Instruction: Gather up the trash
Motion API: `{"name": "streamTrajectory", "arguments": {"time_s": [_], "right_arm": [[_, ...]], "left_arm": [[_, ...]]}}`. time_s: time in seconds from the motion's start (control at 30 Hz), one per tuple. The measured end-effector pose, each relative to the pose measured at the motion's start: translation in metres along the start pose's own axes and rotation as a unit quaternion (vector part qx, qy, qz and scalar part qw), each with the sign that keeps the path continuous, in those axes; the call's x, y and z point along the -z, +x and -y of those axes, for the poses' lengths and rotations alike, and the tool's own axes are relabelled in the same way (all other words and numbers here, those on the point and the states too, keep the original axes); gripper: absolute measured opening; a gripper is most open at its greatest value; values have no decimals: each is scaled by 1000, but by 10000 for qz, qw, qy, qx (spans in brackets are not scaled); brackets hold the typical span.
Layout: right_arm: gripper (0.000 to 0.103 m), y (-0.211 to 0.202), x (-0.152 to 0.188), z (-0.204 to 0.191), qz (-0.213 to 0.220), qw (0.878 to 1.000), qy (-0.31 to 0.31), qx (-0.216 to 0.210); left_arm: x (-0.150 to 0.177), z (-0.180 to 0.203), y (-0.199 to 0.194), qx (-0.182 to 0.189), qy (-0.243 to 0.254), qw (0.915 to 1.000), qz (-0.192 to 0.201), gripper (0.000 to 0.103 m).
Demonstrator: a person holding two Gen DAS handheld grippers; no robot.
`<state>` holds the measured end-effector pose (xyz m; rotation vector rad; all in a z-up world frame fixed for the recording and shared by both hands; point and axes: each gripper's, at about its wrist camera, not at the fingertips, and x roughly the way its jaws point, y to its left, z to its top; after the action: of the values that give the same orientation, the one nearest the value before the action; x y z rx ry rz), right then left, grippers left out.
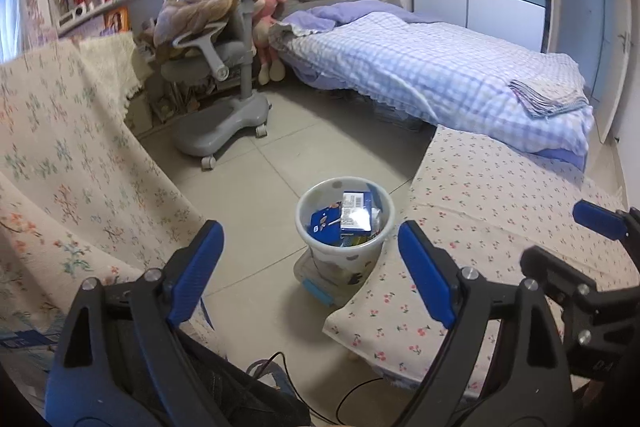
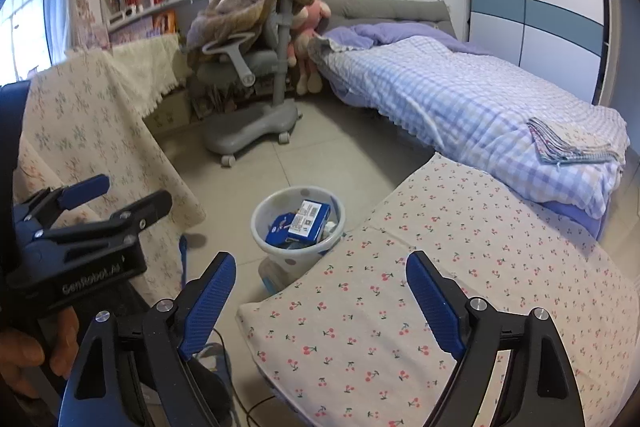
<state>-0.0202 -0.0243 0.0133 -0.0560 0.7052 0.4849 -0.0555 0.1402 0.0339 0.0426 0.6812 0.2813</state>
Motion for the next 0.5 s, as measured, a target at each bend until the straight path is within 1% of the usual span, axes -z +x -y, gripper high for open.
{"name": "streamTrajectory", "arguments": {"time_s": [0.03, 0.23, 0.4, 0.5], "right_arm": [[89, -4, 1, 3, 23, 10000, 41, -4], [89, -25, 8, 17, 229, 9995, 217, 23], [90, -38, 12, 27, 371, 9985, 392, 38], [90, -46, 15, 33, 478, 9977, 473, 126]], "left_arm": [[-1, 2, -4, 4, 11, 10000, 26, 93], [-2, 17, -28, -99, 118, 9995, 261, 95], [-2, 31, -38, 41, 196, 9994, 294, 96], [0, 38, -41, 120, 280, 9991, 310, 96]]}}
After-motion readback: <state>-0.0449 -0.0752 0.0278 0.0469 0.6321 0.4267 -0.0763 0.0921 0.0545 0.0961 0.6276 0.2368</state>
